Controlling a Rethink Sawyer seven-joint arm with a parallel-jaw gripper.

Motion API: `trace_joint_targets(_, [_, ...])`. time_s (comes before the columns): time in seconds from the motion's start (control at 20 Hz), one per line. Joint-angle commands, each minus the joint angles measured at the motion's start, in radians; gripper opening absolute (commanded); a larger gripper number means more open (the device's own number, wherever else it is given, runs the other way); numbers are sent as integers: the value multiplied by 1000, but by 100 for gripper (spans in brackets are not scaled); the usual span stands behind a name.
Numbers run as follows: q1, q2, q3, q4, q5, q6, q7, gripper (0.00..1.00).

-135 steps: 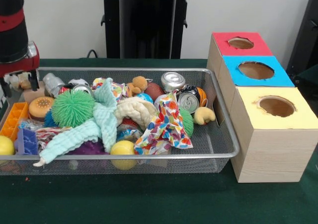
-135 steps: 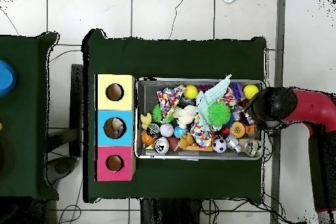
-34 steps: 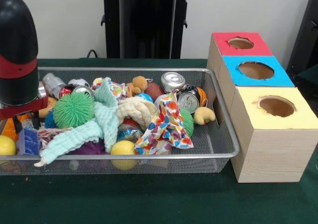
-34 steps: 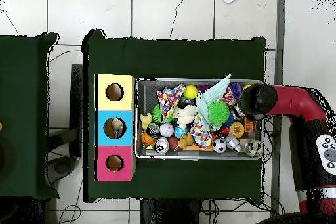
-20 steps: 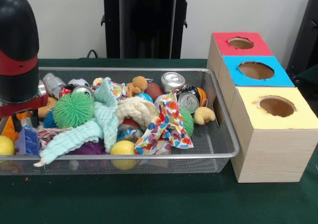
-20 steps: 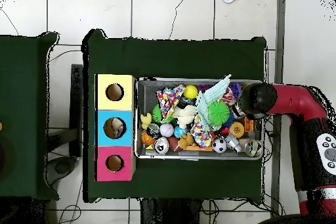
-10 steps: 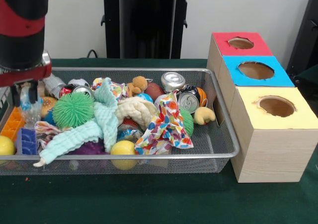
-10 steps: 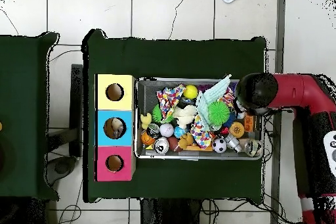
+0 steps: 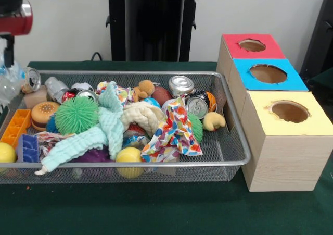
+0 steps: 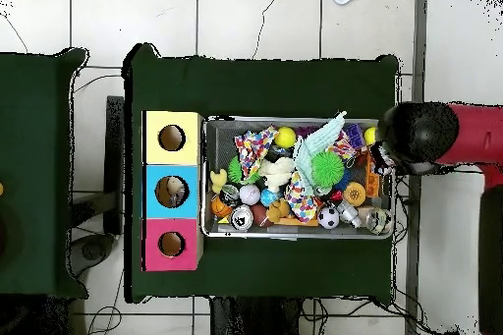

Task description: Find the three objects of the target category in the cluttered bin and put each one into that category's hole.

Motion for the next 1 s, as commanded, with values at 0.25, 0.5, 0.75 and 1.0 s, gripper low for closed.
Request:
trace_joint_targets(0.25, [4, -54, -26, 110, 8, 122, -226, 0])
trace_joint_targets(0.5, [84, -32, -33, 100, 21, 139, -127, 0])
trace_joint_targets(0.75, [140, -50, -57, 124, 42, 111, -27, 0])
trace_joint_targets(1.0, [187, -83, -91, 166, 84, 91, 53, 0])
